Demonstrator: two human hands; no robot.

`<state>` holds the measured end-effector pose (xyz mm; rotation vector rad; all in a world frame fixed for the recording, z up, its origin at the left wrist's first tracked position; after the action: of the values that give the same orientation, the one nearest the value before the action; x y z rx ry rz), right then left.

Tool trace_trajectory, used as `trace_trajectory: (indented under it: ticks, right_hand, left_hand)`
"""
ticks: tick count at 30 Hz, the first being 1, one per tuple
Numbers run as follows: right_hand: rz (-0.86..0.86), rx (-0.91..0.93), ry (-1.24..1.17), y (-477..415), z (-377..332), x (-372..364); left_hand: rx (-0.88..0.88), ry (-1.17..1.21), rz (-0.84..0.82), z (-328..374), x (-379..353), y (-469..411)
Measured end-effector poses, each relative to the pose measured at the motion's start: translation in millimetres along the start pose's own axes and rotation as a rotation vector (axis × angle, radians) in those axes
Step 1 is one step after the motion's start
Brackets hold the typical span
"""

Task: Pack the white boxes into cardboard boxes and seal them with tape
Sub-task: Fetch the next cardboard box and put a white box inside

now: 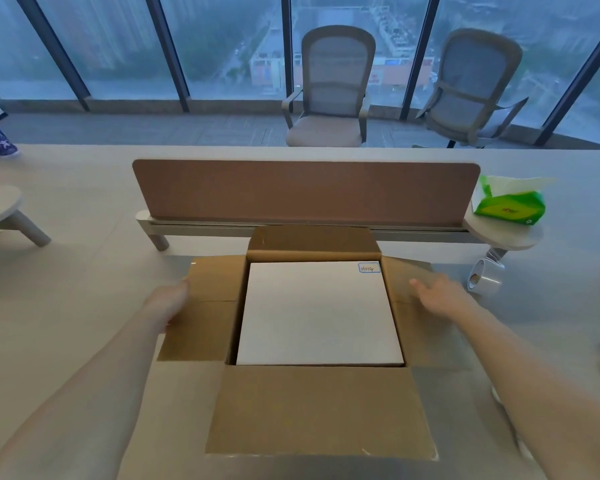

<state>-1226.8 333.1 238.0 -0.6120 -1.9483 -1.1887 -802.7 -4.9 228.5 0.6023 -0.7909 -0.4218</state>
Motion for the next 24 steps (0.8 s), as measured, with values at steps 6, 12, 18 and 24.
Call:
trace_trajectory:
  ticks: [6,12,18,24]
  right_hand:
    - [0.161,0.059,-0.026,10.4,-1.7,46.3]
    - [-0.108,0.229,-0.637,40.6,-52.2,46.3]
    - [-0.281,0.391,-0.495,63.7,-89.5,-16.2]
    - [-0.206,0.498,-0.207,74.6,-76.4,-47.9]
  left_hand:
    - [-0.218,-0.144,0.105,58.2,17.3,38.8]
    - [-0.439,0.011,-0.112,94.5,-41.3,94.3]
    - [-0.560,-0.461,-0.218,61.9,-114.7,103.8]
    - [-0.617,-0.786,-0.307,24.3,-104.7,93.3]
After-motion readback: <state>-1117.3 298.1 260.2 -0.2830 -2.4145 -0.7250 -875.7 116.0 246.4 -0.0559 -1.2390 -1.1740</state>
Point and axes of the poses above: each hand's wrist, its own y-axis away from the middle knuckle, its own x-axis out of the back of the hand, z = x × y, the point moved 6 cm from there along -y, towards the middle knuckle, and after that the axes turned 7 degrees about -z, right-handed, at the moved point
